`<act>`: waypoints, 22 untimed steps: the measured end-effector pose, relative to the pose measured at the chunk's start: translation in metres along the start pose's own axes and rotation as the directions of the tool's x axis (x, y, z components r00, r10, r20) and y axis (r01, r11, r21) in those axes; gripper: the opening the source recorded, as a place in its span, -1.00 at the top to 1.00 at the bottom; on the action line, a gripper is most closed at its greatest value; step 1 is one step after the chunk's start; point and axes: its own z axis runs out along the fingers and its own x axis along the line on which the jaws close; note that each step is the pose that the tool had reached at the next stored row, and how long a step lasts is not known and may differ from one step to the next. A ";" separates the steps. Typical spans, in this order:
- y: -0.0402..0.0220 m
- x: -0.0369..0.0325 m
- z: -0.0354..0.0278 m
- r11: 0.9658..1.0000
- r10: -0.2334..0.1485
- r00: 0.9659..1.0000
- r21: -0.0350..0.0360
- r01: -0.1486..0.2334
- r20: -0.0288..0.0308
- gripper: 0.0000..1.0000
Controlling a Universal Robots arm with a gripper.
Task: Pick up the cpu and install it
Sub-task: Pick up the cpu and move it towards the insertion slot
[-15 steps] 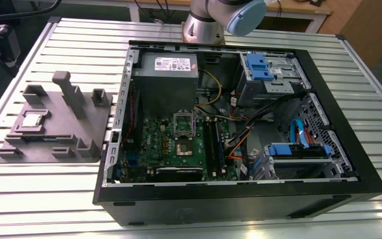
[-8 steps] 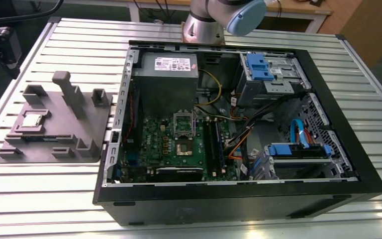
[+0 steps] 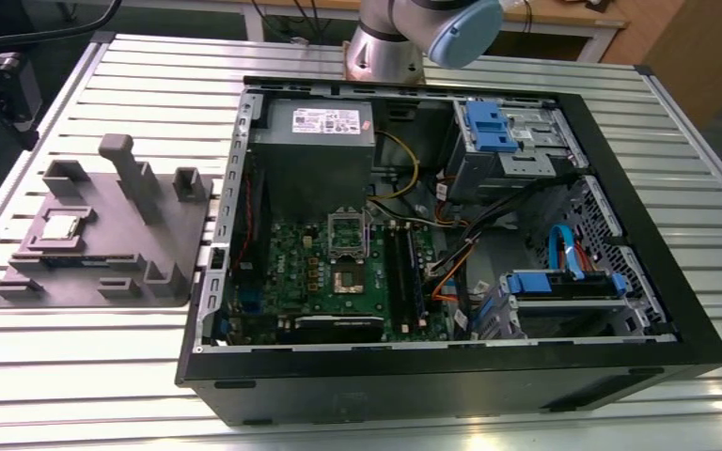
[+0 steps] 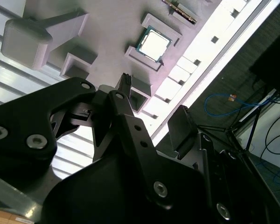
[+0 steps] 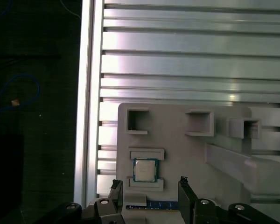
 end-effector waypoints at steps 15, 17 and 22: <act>-0.0002 0.0000 0.0050 1.000 0.000 1.000 0.000 0.000 0.000 -0.18; -0.0003 -0.0001 0.0062 1.000 0.000 1.000 0.001 0.000 0.000 -0.18; -0.0004 0.0000 0.0082 1.000 0.000 1.000 0.002 0.000 0.000 -0.18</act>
